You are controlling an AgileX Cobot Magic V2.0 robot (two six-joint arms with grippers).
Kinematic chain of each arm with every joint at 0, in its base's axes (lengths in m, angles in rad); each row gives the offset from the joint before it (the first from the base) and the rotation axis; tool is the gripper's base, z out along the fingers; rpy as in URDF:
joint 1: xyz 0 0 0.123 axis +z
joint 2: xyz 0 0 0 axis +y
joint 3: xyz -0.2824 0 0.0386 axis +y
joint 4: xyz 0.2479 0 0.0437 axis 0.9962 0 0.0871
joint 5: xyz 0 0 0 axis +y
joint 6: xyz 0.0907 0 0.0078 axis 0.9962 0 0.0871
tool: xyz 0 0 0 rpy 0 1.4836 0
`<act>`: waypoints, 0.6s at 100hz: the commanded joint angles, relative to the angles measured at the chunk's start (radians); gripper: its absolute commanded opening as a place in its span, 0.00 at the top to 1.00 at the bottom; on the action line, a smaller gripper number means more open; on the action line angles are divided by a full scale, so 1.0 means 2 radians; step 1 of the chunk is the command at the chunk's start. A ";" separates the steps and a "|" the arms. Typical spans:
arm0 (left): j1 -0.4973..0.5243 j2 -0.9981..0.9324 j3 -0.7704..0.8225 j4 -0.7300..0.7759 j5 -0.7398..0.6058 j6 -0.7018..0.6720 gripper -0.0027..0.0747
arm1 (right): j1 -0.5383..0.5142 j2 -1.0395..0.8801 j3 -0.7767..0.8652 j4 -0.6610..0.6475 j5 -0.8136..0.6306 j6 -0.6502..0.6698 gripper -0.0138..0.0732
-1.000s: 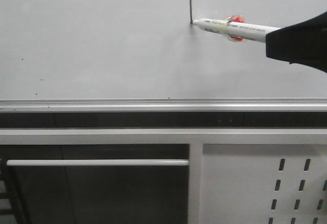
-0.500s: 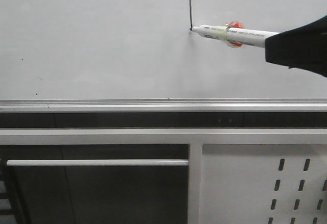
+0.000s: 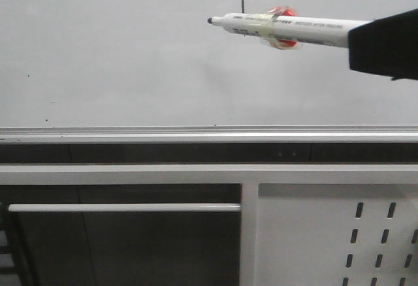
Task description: Write number 1 on whiteboard
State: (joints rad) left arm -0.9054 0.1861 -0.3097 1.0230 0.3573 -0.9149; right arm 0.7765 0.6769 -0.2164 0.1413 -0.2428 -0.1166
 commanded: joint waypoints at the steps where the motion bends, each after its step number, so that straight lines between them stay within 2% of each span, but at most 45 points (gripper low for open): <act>1: 0.001 0.005 -0.014 0.007 -0.023 -0.004 0.99 | 0.000 -0.045 -0.011 -0.007 0.005 0.000 0.90; 13: 0.001 0.005 -0.014 0.007 -0.027 -0.004 0.99 | 0.000 -0.102 -0.011 0.005 0.076 0.000 0.90; 26: 0.001 0.005 -0.014 0.006 -0.032 -0.004 0.99 | 0.000 -0.144 -0.012 0.052 0.145 0.000 0.90; 60: 0.001 0.008 -0.014 0.006 -0.090 -0.004 0.99 | 0.000 -0.149 -0.055 0.086 0.263 0.000 0.90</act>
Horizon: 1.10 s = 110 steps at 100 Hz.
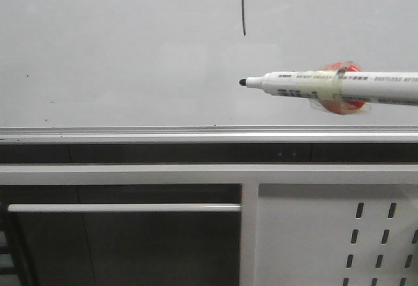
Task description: Write number 1 on whiteboard
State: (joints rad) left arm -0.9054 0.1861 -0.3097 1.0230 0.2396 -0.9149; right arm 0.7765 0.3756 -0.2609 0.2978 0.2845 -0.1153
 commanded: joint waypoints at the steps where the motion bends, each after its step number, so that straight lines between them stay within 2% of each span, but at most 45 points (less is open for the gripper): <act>1: 0.001 0.008 -0.014 0.006 -0.031 -0.004 0.99 | 0.000 0.002 -0.034 0.009 0.002 -0.001 0.90; 21: 0.001 0.043 -0.014 0.007 -0.090 0.028 0.99 | 0.000 0.017 -0.067 0.021 0.088 -0.001 0.90; 34: -0.002 0.091 -0.015 0.053 -0.132 0.038 0.99 | 0.000 0.061 -0.079 0.026 0.109 -0.001 0.90; 52: -0.002 0.153 -0.040 0.121 -0.130 0.038 0.99 | 0.000 0.131 -0.102 0.027 0.109 -0.001 0.90; 73: -0.002 0.183 -0.083 0.160 -0.111 0.038 0.99 | 0.000 0.197 -0.156 0.027 0.109 -0.001 0.90; 95: -0.002 0.197 -0.089 0.163 -0.090 0.038 0.99 | 0.000 0.260 -0.223 0.027 0.132 -0.001 0.90; 110: -0.002 0.206 -0.086 0.163 -0.073 0.038 0.99 | 0.000 0.292 -0.241 0.027 0.145 -0.001 0.90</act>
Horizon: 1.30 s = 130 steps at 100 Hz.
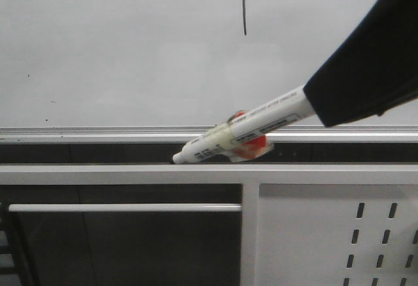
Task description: Write number 1 on whiteboard
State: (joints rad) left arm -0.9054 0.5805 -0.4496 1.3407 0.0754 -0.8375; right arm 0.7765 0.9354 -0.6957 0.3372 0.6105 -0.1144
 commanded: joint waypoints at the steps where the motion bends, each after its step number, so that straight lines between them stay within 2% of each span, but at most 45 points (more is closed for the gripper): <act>1: -0.002 0.009 -0.016 0.004 0.014 -0.001 0.99 | 0.000 0.014 -0.023 0.007 -0.019 -0.002 0.90; 14: -0.002 0.025 0.003 -0.015 0.052 0.027 0.98 | 0.000 0.026 -0.023 0.012 -0.024 -0.002 0.90; 19: -0.002 0.036 0.009 -0.053 0.065 0.050 0.98 | 0.000 0.029 -0.023 0.012 -0.023 -0.002 0.90; 24: -0.002 0.050 0.010 -0.124 0.071 0.082 0.98 | 0.000 0.029 -0.023 0.012 -0.023 -0.002 0.90; 38: -0.020 0.089 -0.001 -0.275 0.096 0.287 0.98 | 0.000 0.029 -0.023 0.012 -0.023 -0.002 0.90; 48: -0.055 0.112 -0.032 -0.375 0.185 0.416 0.98 | 0.000 0.029 -0.023 0.012 -0.026 -0.002 0.90; 55: -0.080 0.124 -0.059 -0.425 0.256 0.475 0.98 | 0.000 0.029 -0.023 0.023 -0.032 -0.002 0.90; 64: -0.102 0.129 -0.089 -0.454 0.289 0.483 0.98 | 0.000 0.029 -0.023 0.033 -0.033 -0.002 0.90; 76: -0.107 0.127 -0.109 -0.471 0.255 0.483 0.98 | 0.000 0.032 -0.023 0.037 -0.038 -0.002 0.90; 93: -0.107 0.128 -0.114 -0.468 0.263 0.483 0.98 | 0.000 0.040 -0.023 0.045 -0.040 -0.002 0.90; 106: -0.107 0.128 -0.114 -0.479 0.238 0.483 0.96 | 0.000 0.055 -0.023 0.061 -0.039 -0.002 0.90; 116: -0.107 0.129 -0.114 -0.485 0.215 0.483 0.85 | 0.000 0.063 -0.023 0.062 -0.044 -0.002 0.90; 130: -0.107 0.130 -0.114 -0.486 0.210 0.484 0.58 | 0.000 0.063 -0.029 0.064 -0.051 -0.002 0.90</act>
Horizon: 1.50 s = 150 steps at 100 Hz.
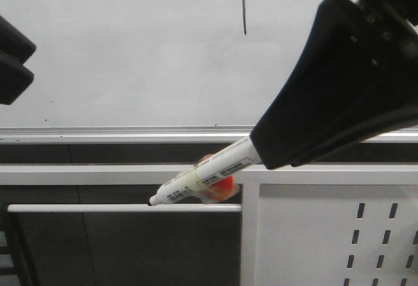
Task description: Write number 1 on whiteboard
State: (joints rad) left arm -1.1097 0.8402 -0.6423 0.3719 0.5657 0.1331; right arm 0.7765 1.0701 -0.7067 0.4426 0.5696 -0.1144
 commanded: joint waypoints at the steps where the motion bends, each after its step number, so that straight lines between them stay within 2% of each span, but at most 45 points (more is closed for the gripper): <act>1: -0.004 0.000 -0.018 -0.003 -0.035 -0.001 0.55 | 0.000 -0.005 -0.023 0.011 -0.031 -0.002 0.90; 8: -0.004 0.000 -0.018 -0.011 -0.036 -0.001 0.44 | 0.000 -0.005 -0.033 0.011 -0.032 -0.002 0.90; 14: -0.004 0.000 -0.018 -0.022 -0.039 -0.001 0.40 | 0.000 -0.004 -0.043 0.011 -0.032 -0.002 0.90; 58: -0.004 0.047 -0.019 -0.035 -0.046 0.067 0.41 | 0.000 0.041 -0.096 0.012 -0.011 -0.002 0.90; 78: -0.004 0.059 -0.020 -0.028 -0.087 0.067 0.41 | 0.000 0.049 -0.105 0.012 -0.012 -0.002 0.90; 101: -0.004 0.074 -0.020 -0.028 -0.102 0.067 0.55 | 0.007 0.052 -0.127 0.012 -0.008 -0.002 0.90; 130: -0.002 0.090 -0.020 -0.015 -0.112 0.067 0.55 | 0.017 0.052 -0.130 0.012 -0.008 -0.002 0.90; 150: 0.022 0.090 -0.020 -0.003 -0.112 0.061 0.55 | 0.017 0.052 -0.130 0.012 -0.006 -0.002 0.90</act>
State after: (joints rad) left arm -1.0858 1.0290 -0.6472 0.3484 0.4016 0.2719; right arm 0.8116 1.1903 -0.9292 0.4502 0.6023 -0.1144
